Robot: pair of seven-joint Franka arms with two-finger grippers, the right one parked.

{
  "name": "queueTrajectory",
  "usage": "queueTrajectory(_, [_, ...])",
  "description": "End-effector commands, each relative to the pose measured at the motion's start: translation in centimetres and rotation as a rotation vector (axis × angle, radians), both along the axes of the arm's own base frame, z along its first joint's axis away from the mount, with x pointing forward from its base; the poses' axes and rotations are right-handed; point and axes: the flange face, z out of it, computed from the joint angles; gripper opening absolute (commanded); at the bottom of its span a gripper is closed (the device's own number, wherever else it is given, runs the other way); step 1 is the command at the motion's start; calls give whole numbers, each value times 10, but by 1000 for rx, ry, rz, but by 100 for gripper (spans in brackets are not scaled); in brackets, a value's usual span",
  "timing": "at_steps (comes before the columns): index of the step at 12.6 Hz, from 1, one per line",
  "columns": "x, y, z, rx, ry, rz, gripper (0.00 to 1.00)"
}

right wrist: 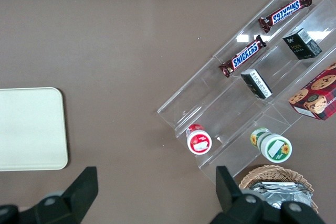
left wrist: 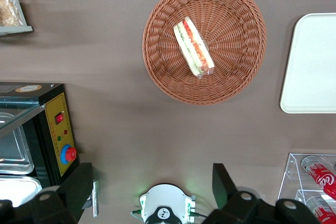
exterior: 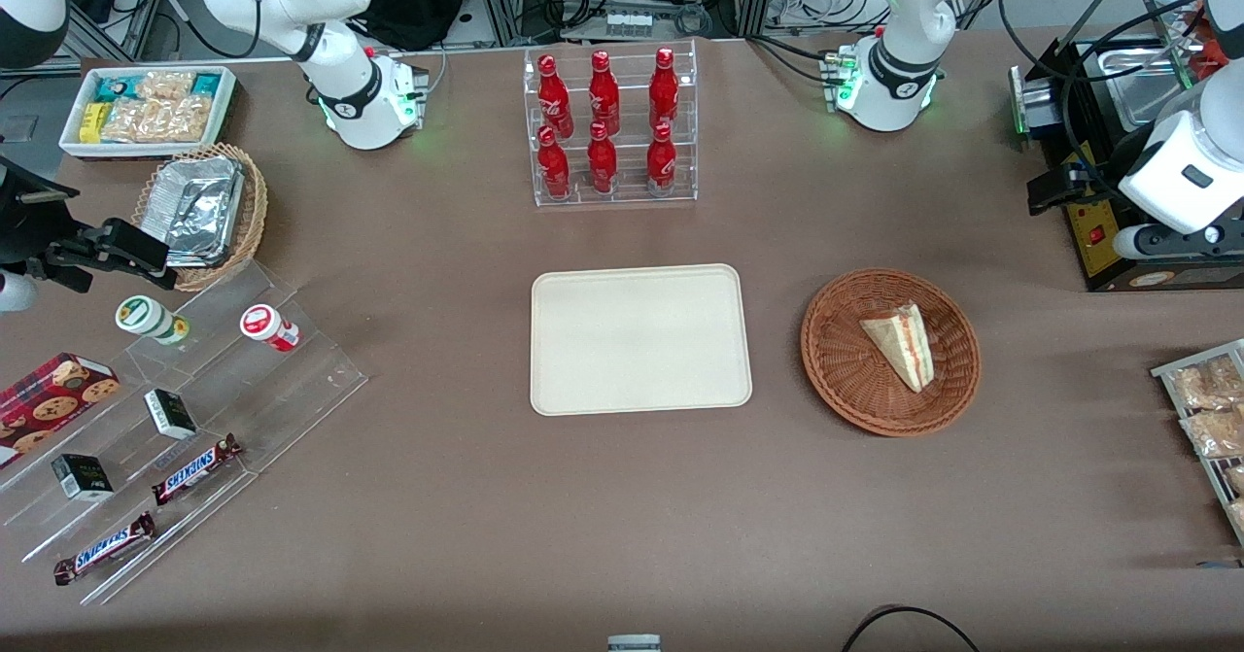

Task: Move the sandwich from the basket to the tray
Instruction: 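Move the left gripper over the wicker basket toward the wrapped sandwich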

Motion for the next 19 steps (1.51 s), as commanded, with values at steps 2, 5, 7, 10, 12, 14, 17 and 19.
queueTrajectory(2, [4, -1, -4, -4, 2, -4, 100])
queueTrajectory(5, [12, -6, -36, -3, 41, -19, 100])
queueTrajectory(7, [16, -16, -63, -3, 55, -34, 100])
queueTrajectory(10, [13, -36, -110, 2, 54, -70, 100])
queueTrajectory(12, [12, -39, -142, -1, 33, -78, 100])
queueTrajectory(14, [8, -39, -177, -6, -2, -83, 100])
queueTrajectory(17, [2, -38, -220, -14, -58, -85, 100])
queueTrajectory(19, [-6, -39, -251, -13, -109, -38, 100])
